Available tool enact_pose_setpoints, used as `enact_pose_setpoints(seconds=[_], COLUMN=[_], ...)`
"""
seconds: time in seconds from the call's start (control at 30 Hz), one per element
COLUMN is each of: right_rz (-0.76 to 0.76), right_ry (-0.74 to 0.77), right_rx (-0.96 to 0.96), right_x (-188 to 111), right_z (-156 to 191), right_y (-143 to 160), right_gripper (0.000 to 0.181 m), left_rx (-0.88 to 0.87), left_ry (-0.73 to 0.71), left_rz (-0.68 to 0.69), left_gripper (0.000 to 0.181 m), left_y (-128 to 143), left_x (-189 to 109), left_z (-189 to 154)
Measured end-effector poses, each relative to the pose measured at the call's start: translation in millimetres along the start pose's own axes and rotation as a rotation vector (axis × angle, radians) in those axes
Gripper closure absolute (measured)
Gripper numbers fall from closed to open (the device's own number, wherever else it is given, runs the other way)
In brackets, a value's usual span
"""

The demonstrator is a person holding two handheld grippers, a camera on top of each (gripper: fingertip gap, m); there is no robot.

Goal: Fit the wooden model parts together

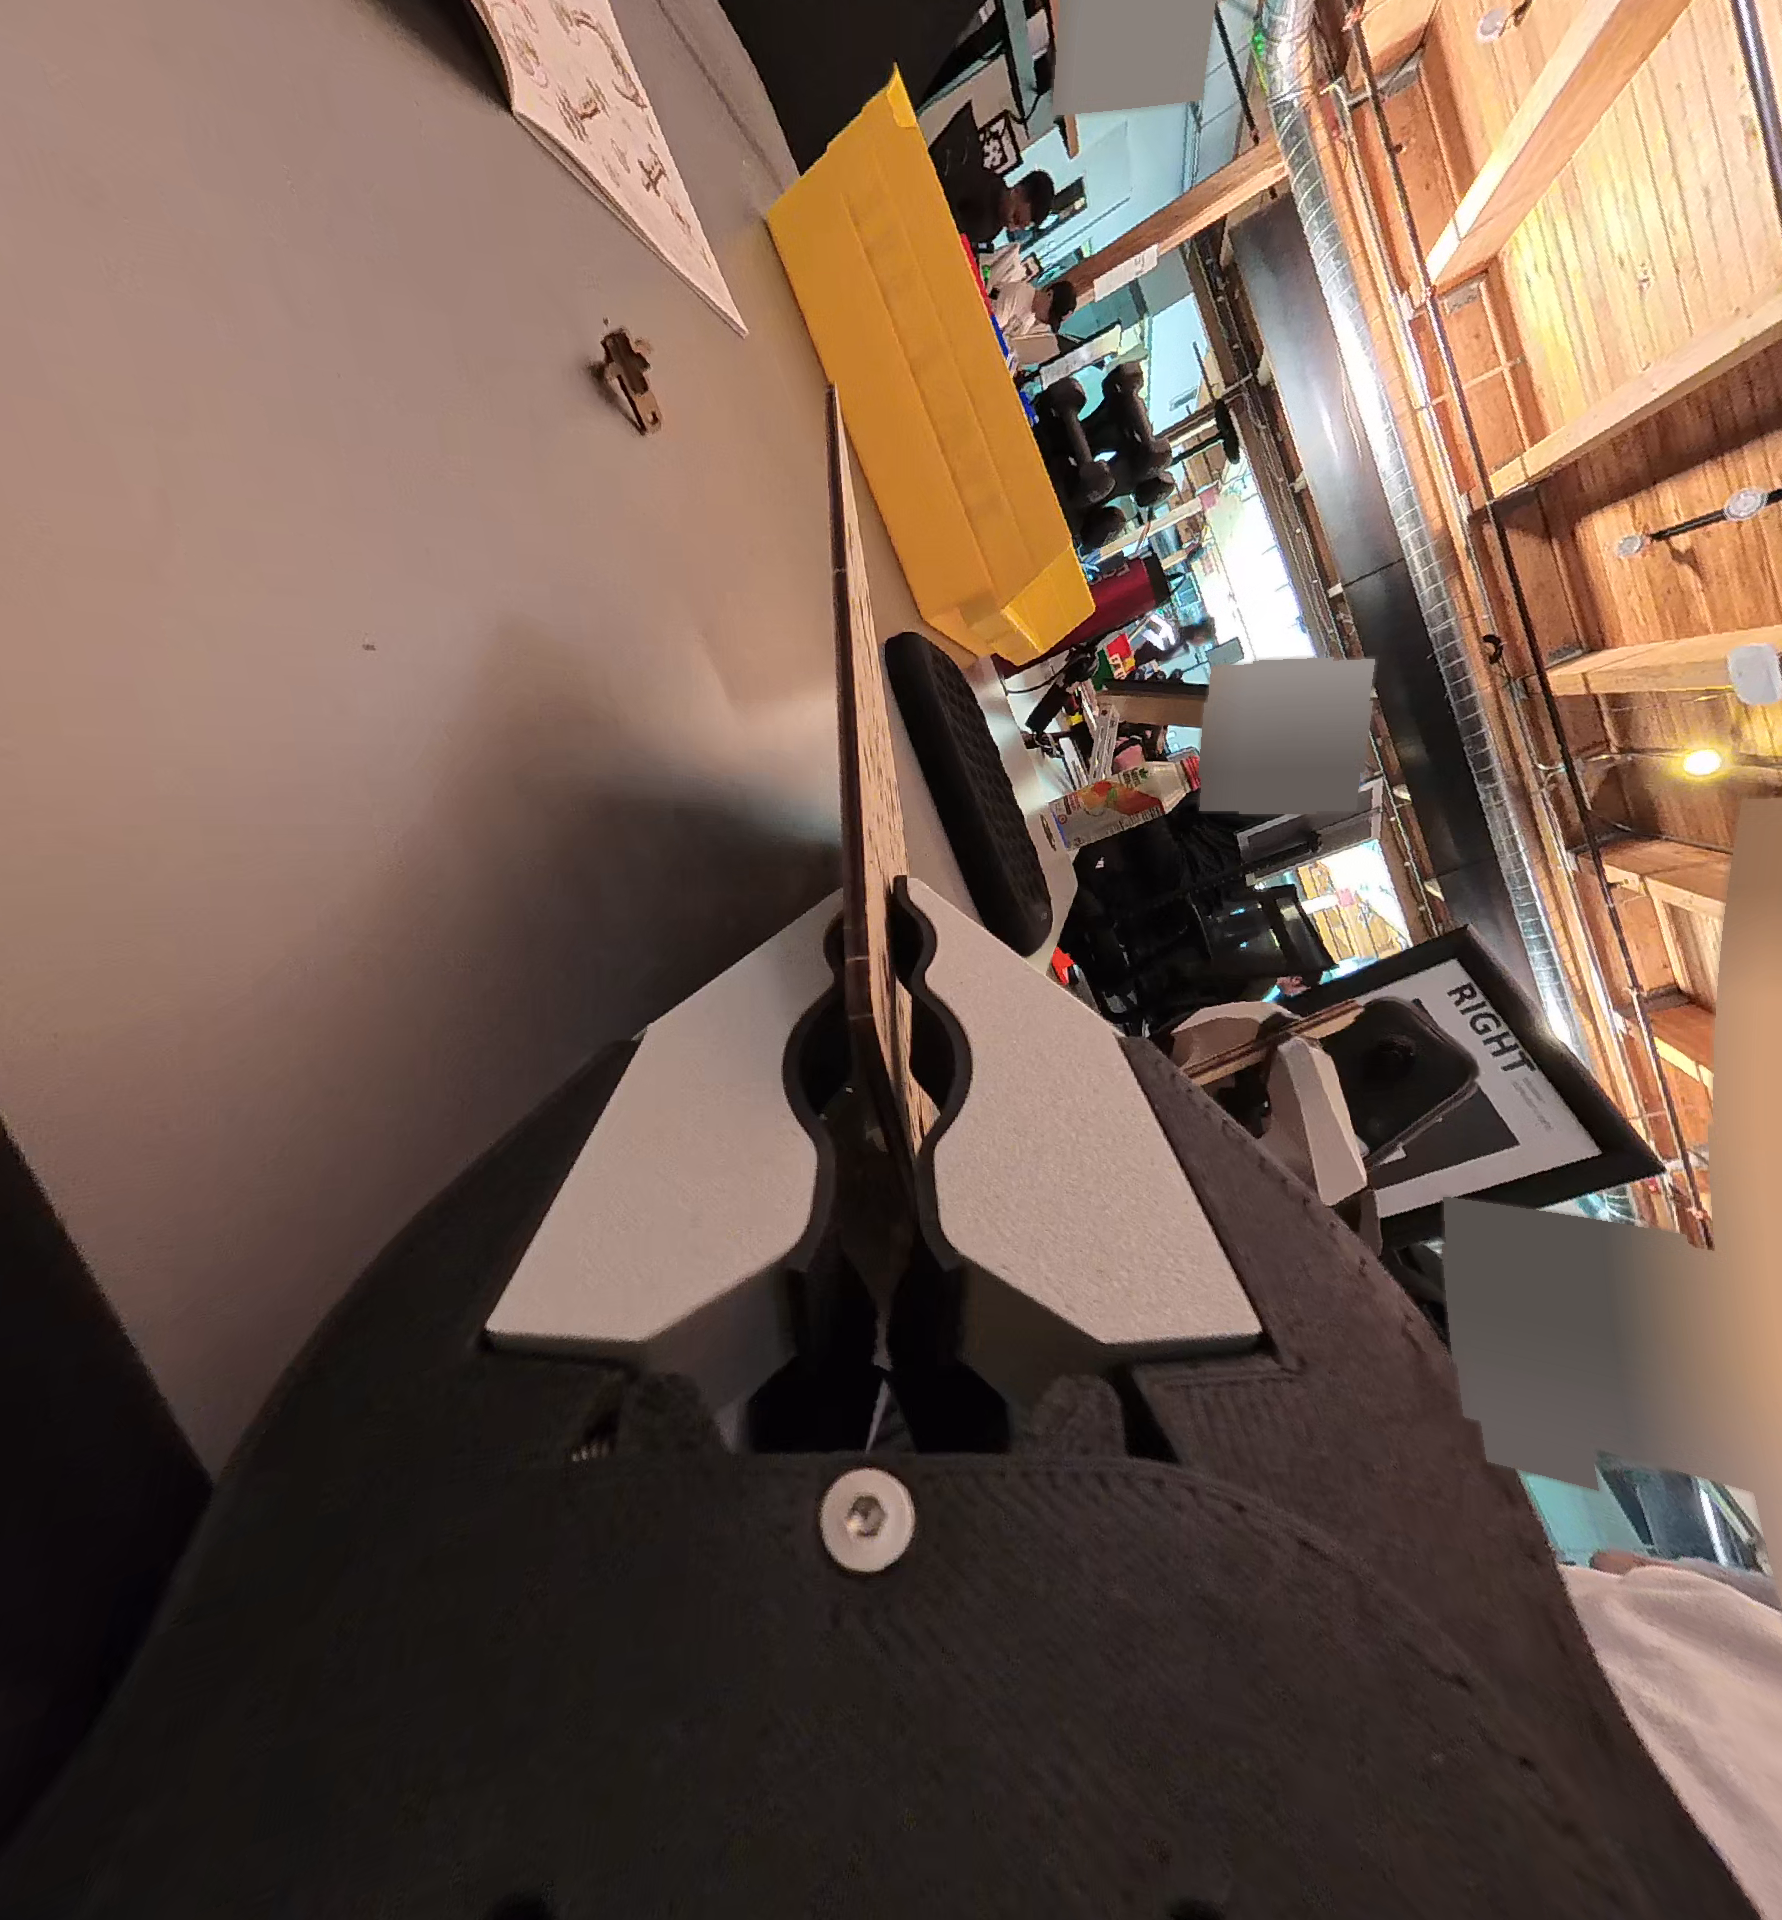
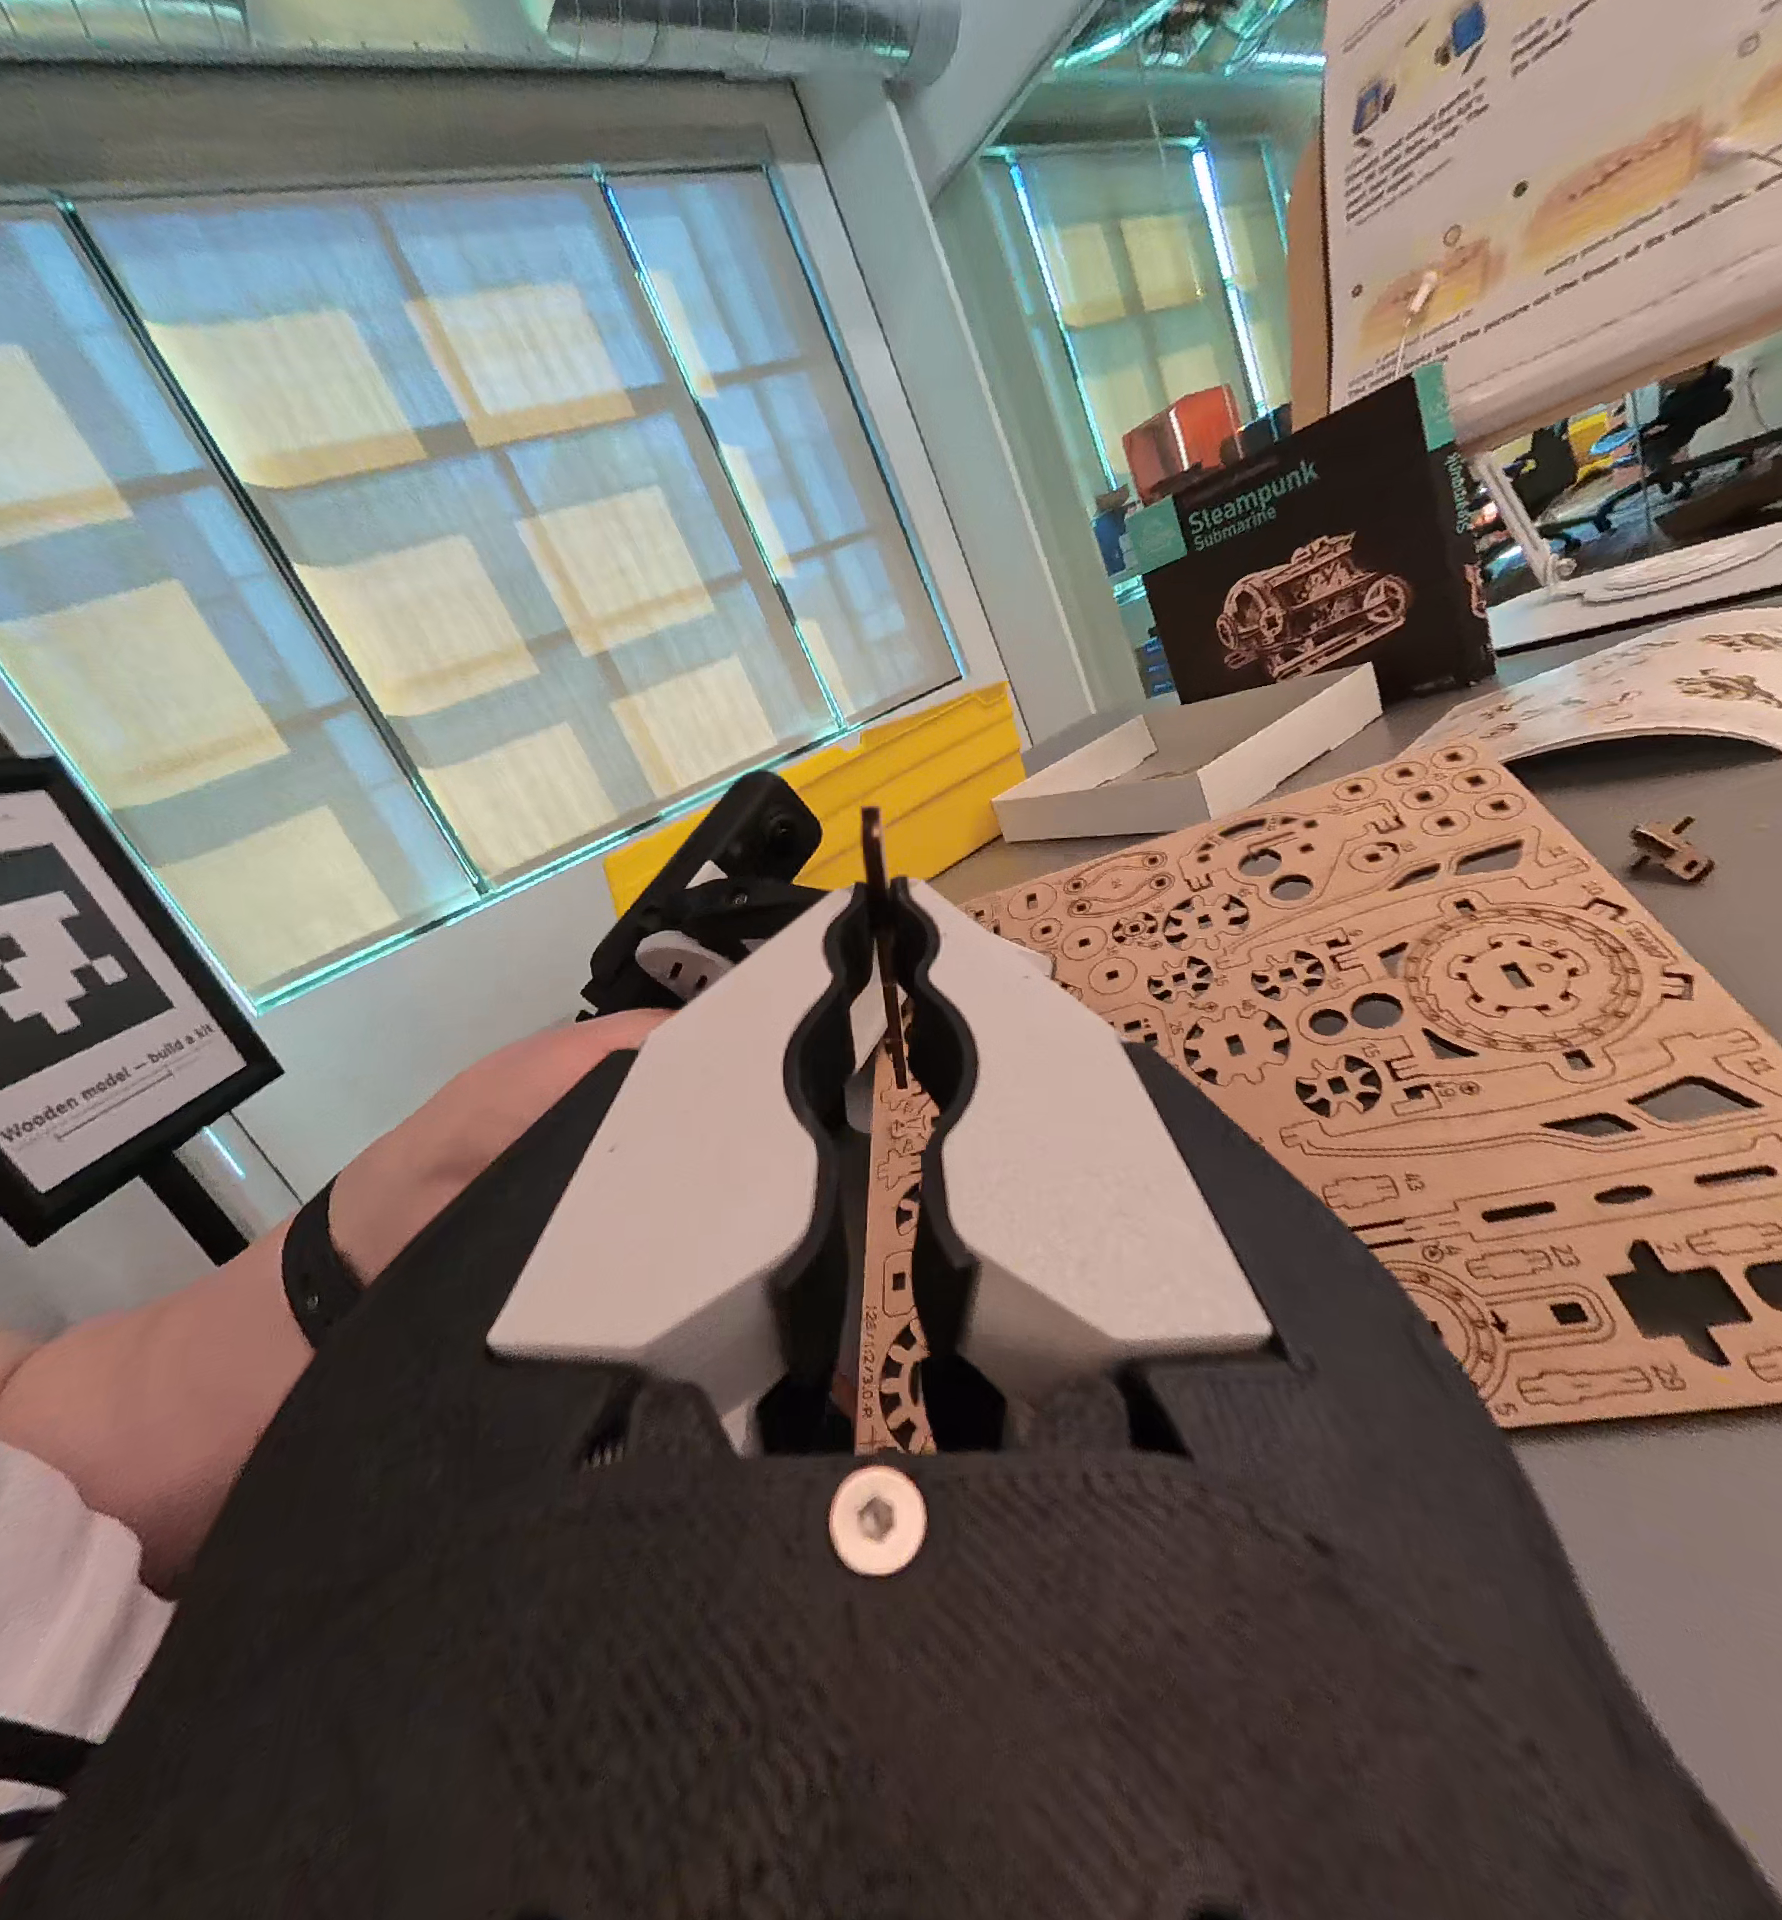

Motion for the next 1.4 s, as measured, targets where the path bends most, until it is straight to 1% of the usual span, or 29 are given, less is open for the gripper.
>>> enact_pose_setpoints(seconds=[0.2,0.33,0.47,0.53,0.7,0.8,0.9,1.03,1.4], right_rz=[0.050,0.000,0.011,0.046,0.076,0.097,0.086,0.079,0.090], right_ry=[0.025,0.018,0.031,0.020,0.023,0.035,0.041,0.024,0.012], right_rx=[-0.006,0.000,-0.053,-0.065,-0.111,-0.120,-0.154,-0.112,-0.129], right_x=[3,2,8,13,18,18,17,17,18], right_z=[-10,-12,-12,-10,-7,-9,-8,-10,-8], right_y=[4,0,-4,-2,-2,-2,-4,-5,-4], right_gripper=[0.180,0.180,0.180,0.180,0.180,0.179,0.179,0.180,0.180], left_rx=[-0.003,0.004,0.010,0.012,0.010,0.000,0.005,0.000,-0.001], left_ry=[0.001,0.002,0.001,0.001,-0.002,0.009,0.018,0.022,0.025], left_rz=[0.006,0.014,0.014,0.015,0.014,0.012,0.012,0.015,0.015], left_gripper=[0.180,0.179,0.179,0.179,0.179,0.179,0.179,0.179,0.180], left_y=[-6,-6,-6,-6,-5,-6,-6,-6,-6], left_x=[2,3,3,3,3,2,1,2,1], left_z=[3,3,3,3,5,6,5,5,5])
Point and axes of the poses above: each gripper's, where its closed fingertips meet, x out along the fingers, y out of its underside, z = x × y across the jaws, the point moved 4 cm from there along -x, back along the fingers, and after that the axes turned 13 degrees about z, right-handed, at the moved point
